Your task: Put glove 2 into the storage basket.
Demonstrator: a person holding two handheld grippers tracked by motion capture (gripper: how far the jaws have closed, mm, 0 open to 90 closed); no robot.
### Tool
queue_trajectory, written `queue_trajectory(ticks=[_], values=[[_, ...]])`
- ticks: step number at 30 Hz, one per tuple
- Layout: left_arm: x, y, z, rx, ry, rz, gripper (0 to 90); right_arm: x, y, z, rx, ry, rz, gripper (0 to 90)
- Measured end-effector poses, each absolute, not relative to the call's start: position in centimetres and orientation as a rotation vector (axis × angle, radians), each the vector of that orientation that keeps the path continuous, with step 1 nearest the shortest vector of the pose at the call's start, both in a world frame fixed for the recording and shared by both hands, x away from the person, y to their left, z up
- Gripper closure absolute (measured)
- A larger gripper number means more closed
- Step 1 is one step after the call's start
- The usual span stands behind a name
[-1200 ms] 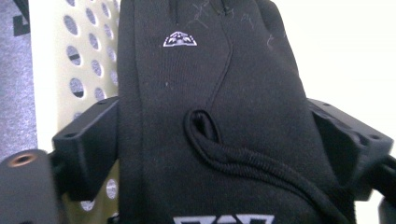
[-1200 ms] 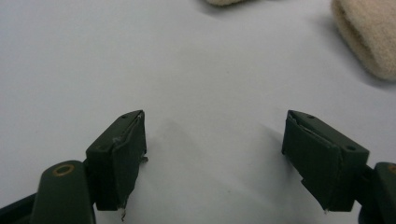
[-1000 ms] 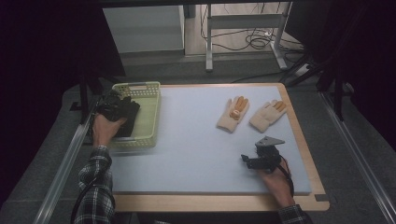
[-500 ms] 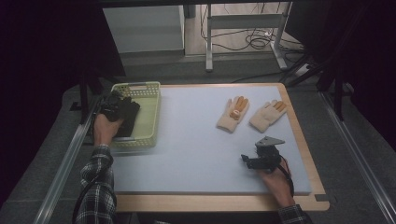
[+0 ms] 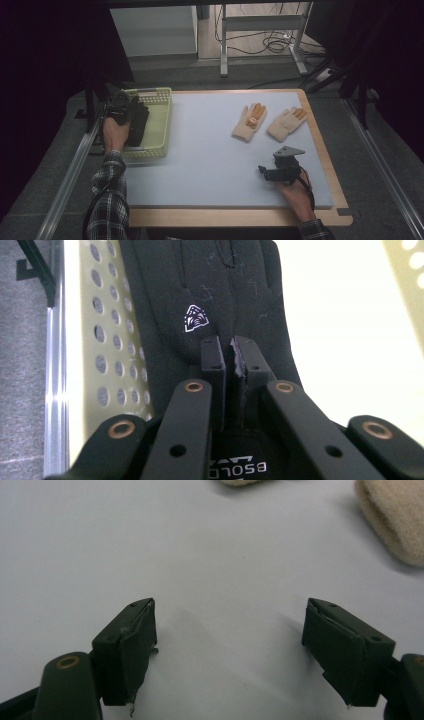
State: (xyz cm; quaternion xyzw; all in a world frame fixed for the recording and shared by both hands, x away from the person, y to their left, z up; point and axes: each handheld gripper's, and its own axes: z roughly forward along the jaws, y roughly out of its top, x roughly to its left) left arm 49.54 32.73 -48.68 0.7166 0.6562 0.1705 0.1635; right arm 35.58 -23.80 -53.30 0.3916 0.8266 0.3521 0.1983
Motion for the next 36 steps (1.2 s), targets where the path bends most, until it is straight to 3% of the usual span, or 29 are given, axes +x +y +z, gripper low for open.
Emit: queue_trajectory(ticks=[6,15,25,36], values=[[48.9,33.1,-48.5,1.998,1.864,0.514,56.6,35.6,-23.8,-53.3,1.096,2.312,0.986,21.5],[45.7,32.3,-45.9,1.888,1.591,0.526,26.9,35.6,-23.8,-53.3,1.095,2.312,0.985,21.5],[41.6,29.0,-44.7,1.898,1.347,0.525,8.5,35.6,-23.8,-53.3,1.095,2.312,0.983,21.5],[37.9,24.0,-43.9,1.929,1.148,0.469,3.6,35.6,-23.8,-53.3,1.093,2.314,0.981,21.5]])
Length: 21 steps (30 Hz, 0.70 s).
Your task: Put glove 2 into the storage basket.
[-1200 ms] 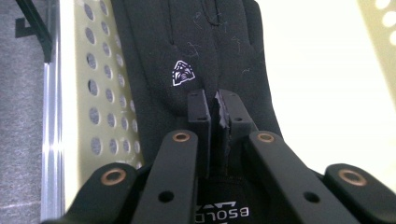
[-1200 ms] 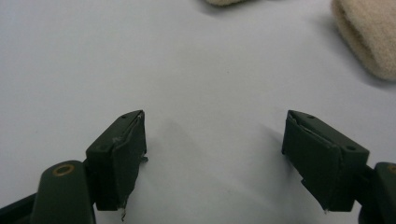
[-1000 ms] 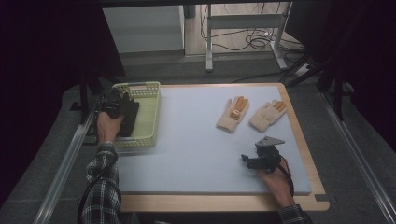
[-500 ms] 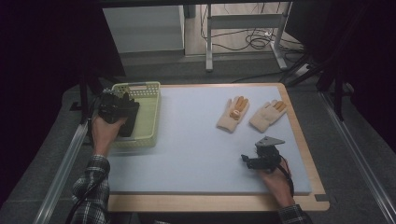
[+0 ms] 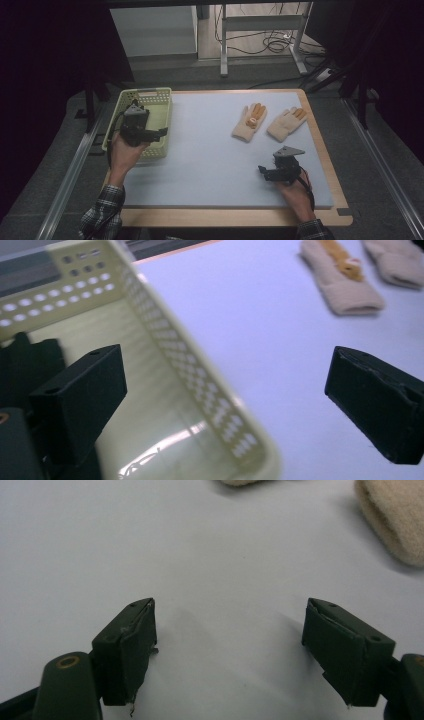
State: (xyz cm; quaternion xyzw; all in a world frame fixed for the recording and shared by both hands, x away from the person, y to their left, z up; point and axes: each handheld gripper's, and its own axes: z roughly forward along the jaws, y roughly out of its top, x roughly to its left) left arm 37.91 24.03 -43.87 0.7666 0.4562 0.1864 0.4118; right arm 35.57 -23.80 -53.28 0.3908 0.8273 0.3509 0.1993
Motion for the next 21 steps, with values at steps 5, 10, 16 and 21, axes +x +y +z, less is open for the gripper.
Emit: queue_trajectory(ticks=[5,10,16,21], values=[[36.4,22.0,-44.2,1.935,1.075,0.447,2.7,35.6,-23.8,-53.3,1.092,2.314,0.981,21.5],[34.7,19.6,-45.0,1.965,0.987,0.444,1.5,35.6,-23.8,-53.3,1.094,2.314,0.981,21.5],[32.7,17.2,-47.0,2.007,0.909,0.456,1.0,35.6,-23.8,-53.3,1.095,2.316,0.981,21.5],[31.2,15.9,-49.1,2.032,0.888,0.433,0.6,35.6,-23.8,-53.3,1.096,2.317,0.981,21.5]])
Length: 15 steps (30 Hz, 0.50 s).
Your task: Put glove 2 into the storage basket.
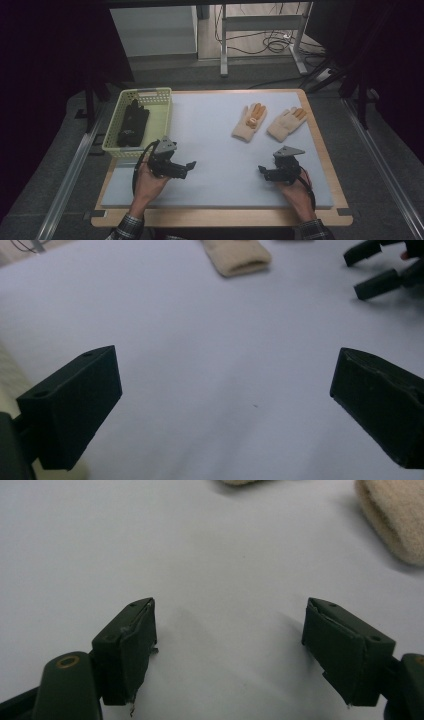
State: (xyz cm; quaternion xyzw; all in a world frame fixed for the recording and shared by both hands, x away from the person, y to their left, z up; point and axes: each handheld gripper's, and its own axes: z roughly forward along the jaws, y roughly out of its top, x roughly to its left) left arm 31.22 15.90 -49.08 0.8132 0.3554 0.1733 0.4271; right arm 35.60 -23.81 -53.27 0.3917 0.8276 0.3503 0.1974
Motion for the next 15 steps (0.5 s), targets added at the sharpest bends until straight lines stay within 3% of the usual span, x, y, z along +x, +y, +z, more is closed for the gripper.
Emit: queue_trajectory(ticks=[12,15], values=[[30.4,15.6,-54.5,2.199,0.929,0.470,0.7,35.7,-23.8,-53.2,1.099,2.320,0.979,21.4],[30.7,16.0,-54.9,2.193,0.961,0.428,0.6,35.7,-23.8,-53.2,1.100,2.321,0.978,21.3]])
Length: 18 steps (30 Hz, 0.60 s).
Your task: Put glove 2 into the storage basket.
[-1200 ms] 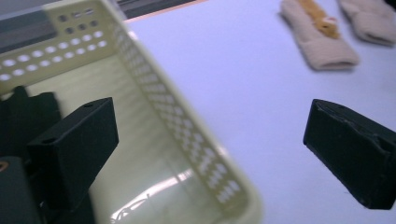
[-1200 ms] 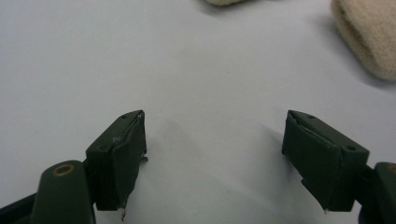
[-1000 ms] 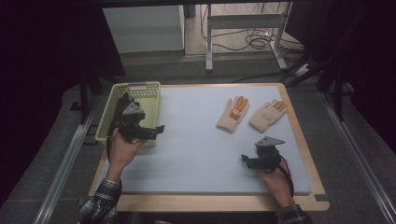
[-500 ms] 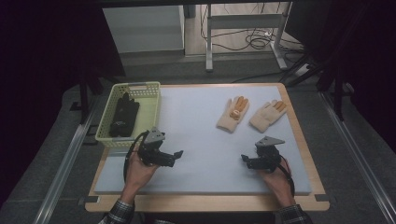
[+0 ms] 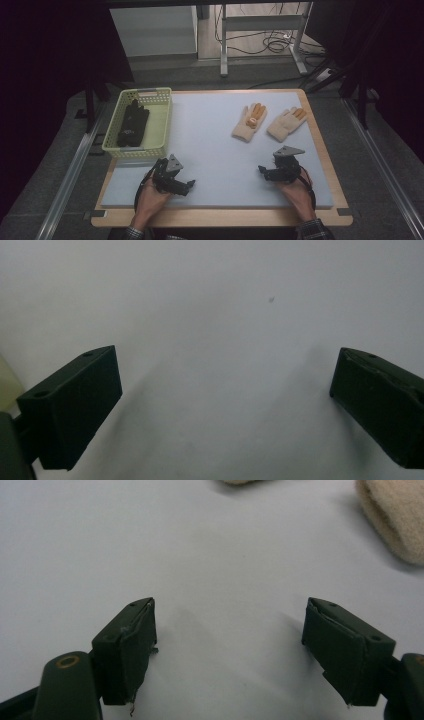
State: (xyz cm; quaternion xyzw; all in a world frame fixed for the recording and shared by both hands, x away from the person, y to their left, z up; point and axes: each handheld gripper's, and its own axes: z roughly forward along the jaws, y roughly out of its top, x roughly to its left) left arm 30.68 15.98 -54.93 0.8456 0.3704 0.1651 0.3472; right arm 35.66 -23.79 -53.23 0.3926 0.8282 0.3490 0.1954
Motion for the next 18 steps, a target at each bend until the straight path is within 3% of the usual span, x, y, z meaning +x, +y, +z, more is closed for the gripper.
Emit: queue_trajectory(ticks=[4,11,18], values=[[31.3,16.3,-55.1,2.186,0.997,0.345,0.4,35.6,-23.7,-53.2,1.118,2.310,0.970,21.1],[31.2,16.3,-55.1,2.182,1.000,0.354,1.1,35.9,-23.5,-52.8,1.149,2.309,0.951,22.1],[31.2,16.3,-55.1,2.180,0.999,0.357,1.3,37.3,-24.0,-51.6,1.165,2.255,1.005,32.1]])
